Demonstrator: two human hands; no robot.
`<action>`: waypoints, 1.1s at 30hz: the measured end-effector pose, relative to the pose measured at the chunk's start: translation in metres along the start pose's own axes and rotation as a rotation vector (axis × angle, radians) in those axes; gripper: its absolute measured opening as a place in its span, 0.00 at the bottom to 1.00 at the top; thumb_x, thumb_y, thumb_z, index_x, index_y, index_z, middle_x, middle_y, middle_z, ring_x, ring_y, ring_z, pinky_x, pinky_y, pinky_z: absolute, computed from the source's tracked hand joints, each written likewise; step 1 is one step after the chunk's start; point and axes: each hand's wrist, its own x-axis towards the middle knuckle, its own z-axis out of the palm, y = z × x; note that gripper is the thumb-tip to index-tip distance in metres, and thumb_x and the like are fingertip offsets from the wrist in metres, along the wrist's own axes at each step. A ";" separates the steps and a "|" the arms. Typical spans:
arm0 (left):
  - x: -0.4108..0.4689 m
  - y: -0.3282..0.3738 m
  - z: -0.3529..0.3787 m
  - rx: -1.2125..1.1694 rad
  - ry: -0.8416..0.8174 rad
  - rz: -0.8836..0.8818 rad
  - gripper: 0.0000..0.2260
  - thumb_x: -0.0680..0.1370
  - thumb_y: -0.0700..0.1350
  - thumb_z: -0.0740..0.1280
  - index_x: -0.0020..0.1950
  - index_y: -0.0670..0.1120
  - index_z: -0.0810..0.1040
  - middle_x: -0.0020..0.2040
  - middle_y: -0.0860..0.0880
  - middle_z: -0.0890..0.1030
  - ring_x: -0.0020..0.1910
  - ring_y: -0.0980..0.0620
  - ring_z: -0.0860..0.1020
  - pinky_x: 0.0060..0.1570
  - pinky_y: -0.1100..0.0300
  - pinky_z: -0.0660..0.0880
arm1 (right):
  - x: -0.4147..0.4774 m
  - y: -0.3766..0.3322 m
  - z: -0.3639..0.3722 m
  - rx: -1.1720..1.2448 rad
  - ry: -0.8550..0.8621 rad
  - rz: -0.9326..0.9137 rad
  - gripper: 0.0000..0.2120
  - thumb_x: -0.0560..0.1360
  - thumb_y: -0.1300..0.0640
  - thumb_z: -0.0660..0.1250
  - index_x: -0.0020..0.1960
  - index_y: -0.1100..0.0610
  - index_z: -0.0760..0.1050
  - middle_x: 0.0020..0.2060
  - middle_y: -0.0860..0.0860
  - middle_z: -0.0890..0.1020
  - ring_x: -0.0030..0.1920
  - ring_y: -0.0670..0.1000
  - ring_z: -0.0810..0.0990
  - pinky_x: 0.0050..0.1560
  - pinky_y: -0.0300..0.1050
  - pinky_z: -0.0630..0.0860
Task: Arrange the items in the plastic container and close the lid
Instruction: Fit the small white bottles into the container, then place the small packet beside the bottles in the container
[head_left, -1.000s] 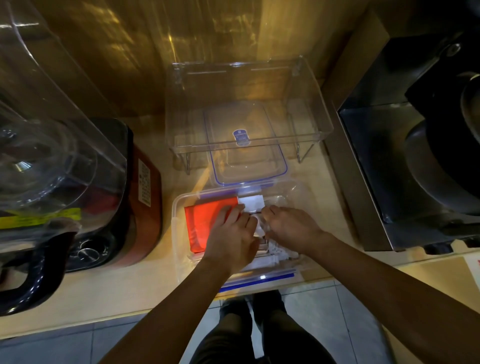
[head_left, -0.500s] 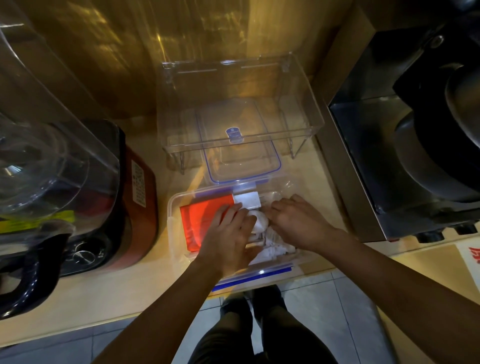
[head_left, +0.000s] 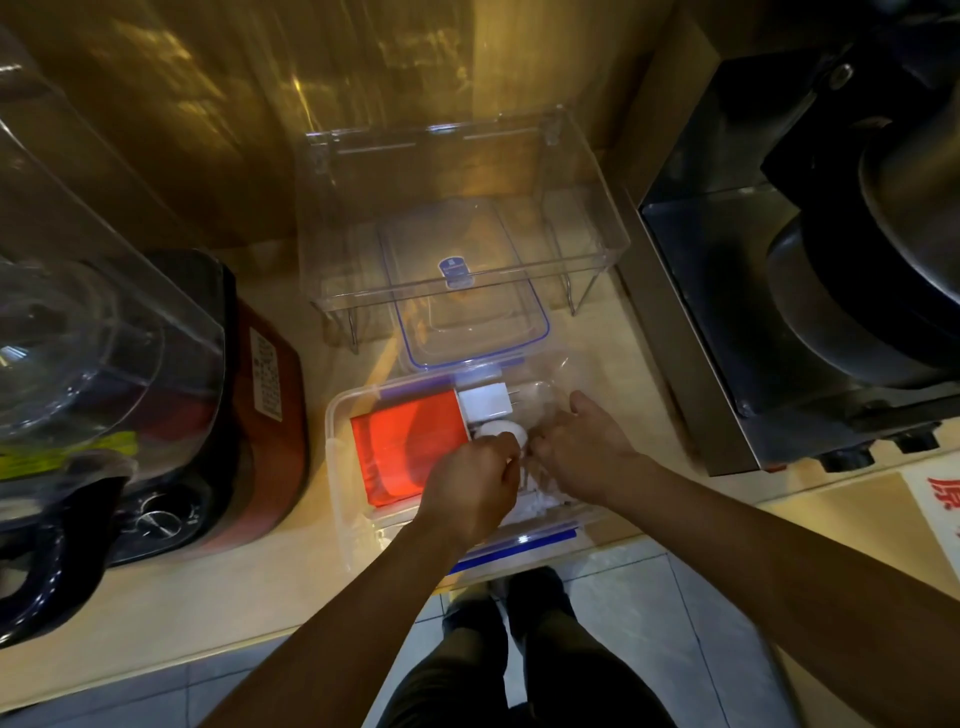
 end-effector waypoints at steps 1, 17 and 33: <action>0.002 0.001 0.001 -0.081 -0.002 -0.045 0.08 0.77 0.40 0.60 0.50 0.43 0.78 0.46 0.41 0.84 0.43 0.42 0.81 0.40 0.53 0.75 | 0.001 0.000 0.001 0.000 0.014 -0.002 0.11 0.77 0.58 0.58 0.57 0.56 0.74 0.56 0.53 0.80 0.61 0.57 0.72 0.64 0.55 0.61; 0.014 0.022 0.000 -1.557 -0.360 -0.845 0.13 0.79 0.48 0.63 0.44 0.39 0.78 0.30 0.40 0.84 0.29 0.46 0.84 0.26 0.58 0.80 | -0.032 0.015 -0.012 0.382 0.346 -0.198 0.14 0.69 0.58 0.70 0.54 0.55 0.76 0.47 0.54 0.83 0.47 0.57 0.80 0.45 0.45 0.71; 0.014 0.019 -0.017 -1.460 -0.043 -0.664 0.05 0.75 0.34 0.67 0.44 0.44 0.77 0.39 0.46 0.79 0.30 0.51 0.80 0.27 0.61 0.79 | -0.020 0.032 -0.034 1.196 0.160 0.127 0.21 0.71 0.59 0.71 0.63 0.51 0.72 0.41 0.36 0.73 0.38 0.35 0.78 0.32 0.22 0.71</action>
